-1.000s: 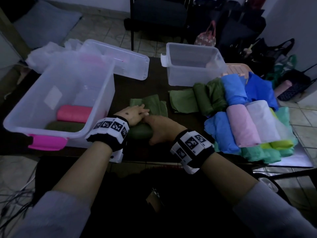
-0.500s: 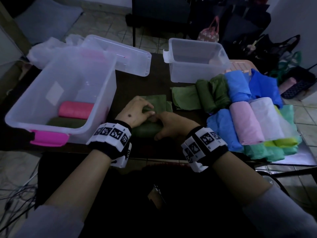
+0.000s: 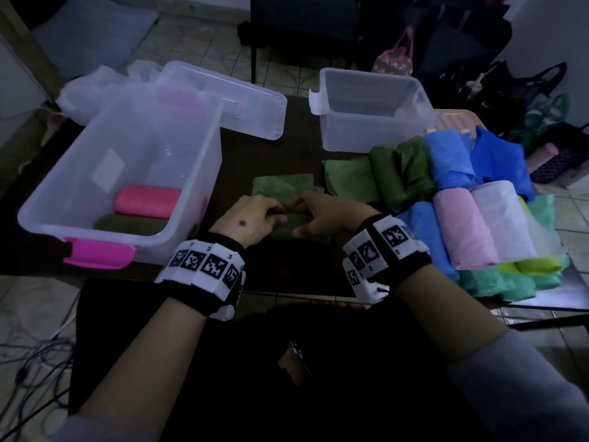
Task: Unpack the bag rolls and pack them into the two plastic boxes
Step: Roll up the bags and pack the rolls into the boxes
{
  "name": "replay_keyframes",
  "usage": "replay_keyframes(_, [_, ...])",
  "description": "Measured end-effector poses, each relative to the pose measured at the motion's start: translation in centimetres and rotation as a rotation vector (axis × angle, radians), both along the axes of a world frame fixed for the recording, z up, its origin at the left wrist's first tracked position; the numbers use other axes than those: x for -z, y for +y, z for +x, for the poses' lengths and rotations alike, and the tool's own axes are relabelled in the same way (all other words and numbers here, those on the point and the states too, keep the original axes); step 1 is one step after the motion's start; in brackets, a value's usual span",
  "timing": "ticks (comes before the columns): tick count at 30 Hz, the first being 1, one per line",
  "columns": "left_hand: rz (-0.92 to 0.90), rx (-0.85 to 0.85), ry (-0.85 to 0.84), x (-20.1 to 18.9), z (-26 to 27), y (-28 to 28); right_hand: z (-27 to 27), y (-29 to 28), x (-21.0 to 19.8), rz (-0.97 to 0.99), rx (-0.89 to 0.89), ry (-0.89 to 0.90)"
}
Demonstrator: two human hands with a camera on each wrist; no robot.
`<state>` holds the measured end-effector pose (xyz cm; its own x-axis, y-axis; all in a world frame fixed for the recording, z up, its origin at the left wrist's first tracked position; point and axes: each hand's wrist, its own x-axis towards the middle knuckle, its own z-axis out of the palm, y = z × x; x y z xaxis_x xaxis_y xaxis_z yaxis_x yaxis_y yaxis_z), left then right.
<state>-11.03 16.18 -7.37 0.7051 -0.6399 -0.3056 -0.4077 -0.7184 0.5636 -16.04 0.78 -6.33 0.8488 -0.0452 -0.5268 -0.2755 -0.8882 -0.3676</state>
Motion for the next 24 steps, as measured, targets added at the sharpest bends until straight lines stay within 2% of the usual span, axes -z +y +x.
replay_keyframes(3, [0.039, 0.001, -0.013, 0.5, 0.3, -0.6, -0.8, 1.2, 0.1, -0.157, -0.06, -0.214])
replay_keyframes(7, [0.09, 0.009, 0.022, 1.4, 1.0, -1.1, -2.0, 2.6, 1.2, -0.234, -0.125, -0.238])
replay_keyframes(10, [0.084, 0.003, -0.037, 1.5, 1.3, -1.3, -2.1, 2.7, 1.9, -0.249, -0.118, -0.277])
replay_keyframes(12, [-0.004, -0.049, -0.159, 1.2, 1.2, -1.1, -1.7, 2.4, 1.6, -0.215, -0.104, -0.251])
replay_keyframes(14, [-0.107, -0.098, -0.201, 0.6, 0.7, -0.3, -1.1, 2.0, 1.1, -0.169, -0.095, -0.175])
replay_keyframes(16, [-0.137, -0.065, -0.136, 0.1, 0.1, 0.7, -0.7, 1.6, 0.7, -0.126, -0.097, -0.111])
replay_keyframes(19, [-0.082, -0.001, -0.102, 0.0, -0.1, 1.5, -0.5, 1.1, 0.2, -0.065, -0.07, -0.057])
replay_keyframes(22, [-0.079, -0.025, -0.089, 0.2, 0.3, 1.7, -0.5, 0.9, 0.3, 0.027, 0.004, -0.061])
replay_keyframes(24, [-0.075, -0.032, -0.075, 0.2, 0.4, 1.6, -0.7, 1.2, 0.7, -0.006, -0.022, -0.078])
